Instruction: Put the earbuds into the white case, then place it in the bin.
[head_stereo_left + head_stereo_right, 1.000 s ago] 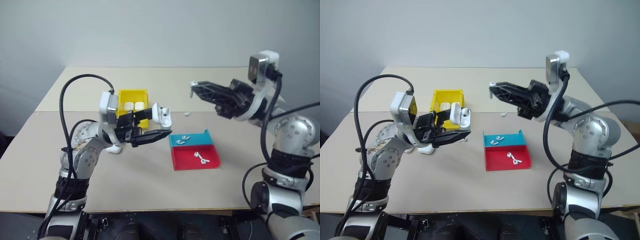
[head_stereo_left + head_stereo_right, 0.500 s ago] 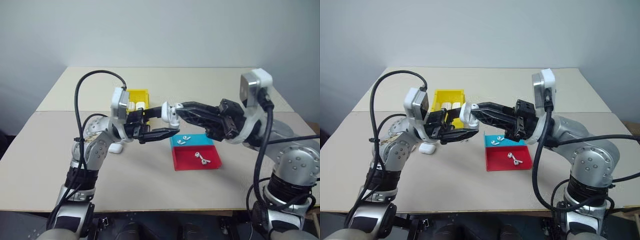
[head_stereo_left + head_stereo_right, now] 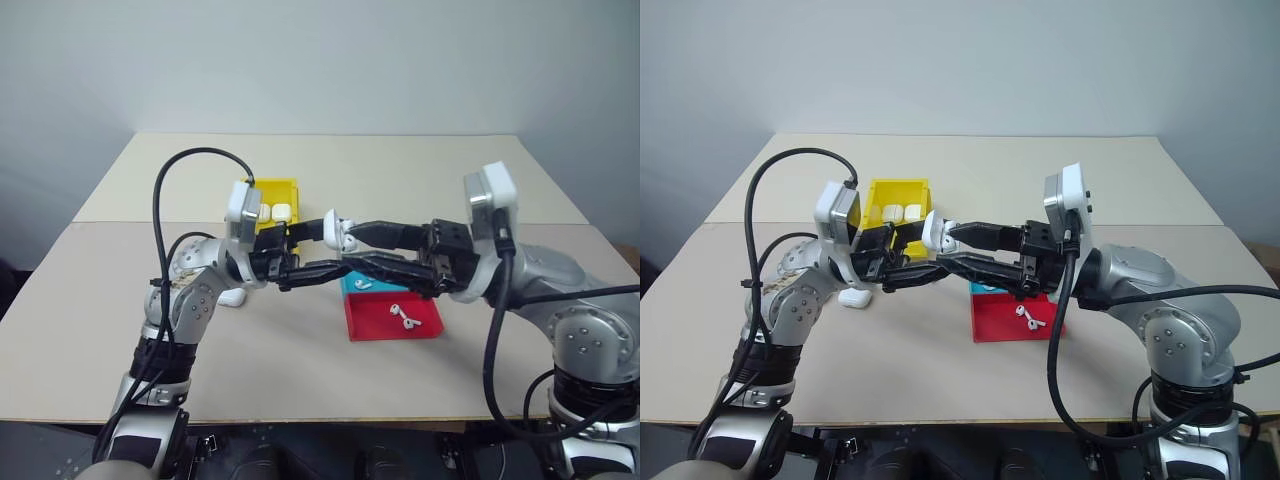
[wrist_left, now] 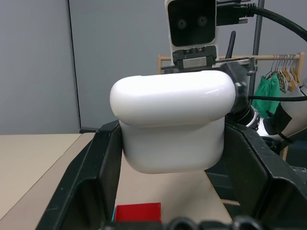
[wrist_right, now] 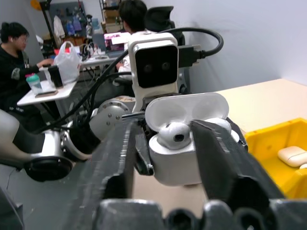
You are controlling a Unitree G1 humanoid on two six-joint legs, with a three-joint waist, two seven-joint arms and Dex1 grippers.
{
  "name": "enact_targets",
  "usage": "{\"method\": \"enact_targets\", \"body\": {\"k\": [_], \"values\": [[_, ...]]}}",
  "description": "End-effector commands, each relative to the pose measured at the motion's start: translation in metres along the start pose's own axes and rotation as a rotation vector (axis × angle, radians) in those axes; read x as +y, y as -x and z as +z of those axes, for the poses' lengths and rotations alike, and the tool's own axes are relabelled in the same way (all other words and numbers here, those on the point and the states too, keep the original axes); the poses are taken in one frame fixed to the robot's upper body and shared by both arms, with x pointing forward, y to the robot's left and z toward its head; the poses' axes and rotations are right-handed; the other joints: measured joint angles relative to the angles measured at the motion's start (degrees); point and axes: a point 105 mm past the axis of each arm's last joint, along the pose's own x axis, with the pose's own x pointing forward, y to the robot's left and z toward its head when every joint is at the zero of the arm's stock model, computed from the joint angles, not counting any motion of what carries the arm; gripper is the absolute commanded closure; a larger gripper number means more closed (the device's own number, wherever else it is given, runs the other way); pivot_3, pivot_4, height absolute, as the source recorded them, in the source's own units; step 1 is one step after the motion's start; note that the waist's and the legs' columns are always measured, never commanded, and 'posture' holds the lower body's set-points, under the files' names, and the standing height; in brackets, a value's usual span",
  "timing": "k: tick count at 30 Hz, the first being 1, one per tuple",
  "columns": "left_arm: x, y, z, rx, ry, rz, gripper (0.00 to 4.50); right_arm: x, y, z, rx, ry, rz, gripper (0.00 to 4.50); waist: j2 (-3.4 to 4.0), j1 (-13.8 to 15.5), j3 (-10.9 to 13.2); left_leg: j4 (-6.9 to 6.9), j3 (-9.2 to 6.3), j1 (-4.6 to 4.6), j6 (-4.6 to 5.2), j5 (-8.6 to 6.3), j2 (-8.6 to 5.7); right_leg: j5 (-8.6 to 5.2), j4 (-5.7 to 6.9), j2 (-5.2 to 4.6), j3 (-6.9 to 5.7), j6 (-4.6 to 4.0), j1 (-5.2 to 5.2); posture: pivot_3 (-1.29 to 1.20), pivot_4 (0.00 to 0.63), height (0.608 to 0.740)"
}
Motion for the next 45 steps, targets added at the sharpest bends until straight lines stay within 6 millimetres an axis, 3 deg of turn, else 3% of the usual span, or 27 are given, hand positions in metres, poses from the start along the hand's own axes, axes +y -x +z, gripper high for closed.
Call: {"method": "enact_targets", "body": {"k": [1,7,11,16,21,25,28,32,40,43,45], "values": [[-0.006,-0.003,0.017,-0.037,-0.070,-0.024,1.65,0.004,0.006,0.005,0.028,0.037,0.013,1.88,0.00,0.0,0.0,0.00,0.00,0.00,0.00,0.00,0.00,0.00,0.00,0.00,0.00,0.00,-0.01,0.00,0.150,0.740],[-0.005,0.000,0.012,-0.020,-0.062,-0.012,1.65,0.009,0.021,0.022,0.015,0.049,0.043,1.88,-0.01,0.1,0.0,0.00,0.00,-0.01,0.02,-0.01,0.00,0.00,-0.02,0.00,0.00,0.00,0.00,0.00,0.150,0.740],[0.000,-0.002,0.001,0.013,-0.064,0.004,1.65,0.005,0.020,0.039,0.048,0.117,0.030,2.74,-0.01,-0.1,0.0,0.01,-0.01,0.00,0.02,-0.01,0.00,0.00,-0.01,0.00,0.00,0.00,0.01,0.00,0.150,0.740],[0.011,-0.011,-0.011,0.057,-0.058,0.044,1.65,-0.010,-0.007,0.051,0.201,0.275,-0.012,4.43,0.00,-0.1,0.0,-0.01,-0.01,0.03,0.03,-0.02,0.02,0.00,-0.01,0.03,0.00,0.00,0.00,0.00,0.150,0.740],[0.017,-0.017,-0.015,0.083,-0.072,0.056,1.65,-0.021,-0.037,0.048,0.337,0.386,0.005,4.43,0.00,-0.2,0.0,0.02,0.05,-0.06,0.05,-0.03,0.01,0.00,-0.01,0.01,0.06,0.00,-0.10,0.00,0.150,0.740],[0.018,-0.022,-0.016,0.089,-0.090,0.055,1.65,-0.024,-0.051,0.031,0.504,0.496,0.066,4.43,0.00,0.0,0.0,0.03,0.04,-0.11,0.07,-0.04,0.02,0.00,-0.03,0.01,0.02,0.00,-0.13,0.00,0.150,0.740],[0.017,-0.023,-0.013,0.069,-0.106,0.057,1.65,-0.034,-0.048,0.018,0.605,0.570,0.068,4.43,0.00,0.1,0.0,0.11,0.06,-0.15,0.11,-0.06,0.02,0.00,-0.03,-0.01,0.02,0.00,-0.13,0.00,0.150,0.740],[0.015,-0.019,-0.005,0.043,-0.138,0.075,1.65,-0.043,-0.037,0.017,0.635,0.558,0.055,4.43,0.00,0.1,0.0,0.28,0.01,-0.32,0.13,-0.08,0.03,0.01,-0.02,-0.01,-0.06,0.02,-0.18,0.00,0.150,0.740],[0.016,-0.004,0.006,0.039,-0.205,0.196,1.65,-0.047,-0.016,0.023,0.575,0.466,0.014,4.43,0.02,0.0,0.0,0.31,0.01,-0.30,0.14,-0.08,0.05,0.02,0.00,-0.01,-0.07,0.02,-0.16,0.00,0.150,0.740],[0.029,0.007,0.010,0.063,-0.239,0.352,1.65,-0.054,-0.018,0.051,0.373,0.371,-0.075,4.43,0.02,-0.1,0.0,0.31,0.00,-0.26,0.13,-0.08,0.07,0.02,0.04,0.00,-0.07,0.02,-0.14,0.00,0.150,0.740],[0.055,0.025,0.019,0.063,-0.243,0.599,1.65,-0.064,-0.009,0.069,0.217,0.288,-0.159,4.43,0.02,0.0,0.0,0.29,-0.01,-0.24,0.12,-0.07,0.07,0.03,0.07,0.01,-0.06,0.00,-0.15,0.00,0.150,0.740]]}}
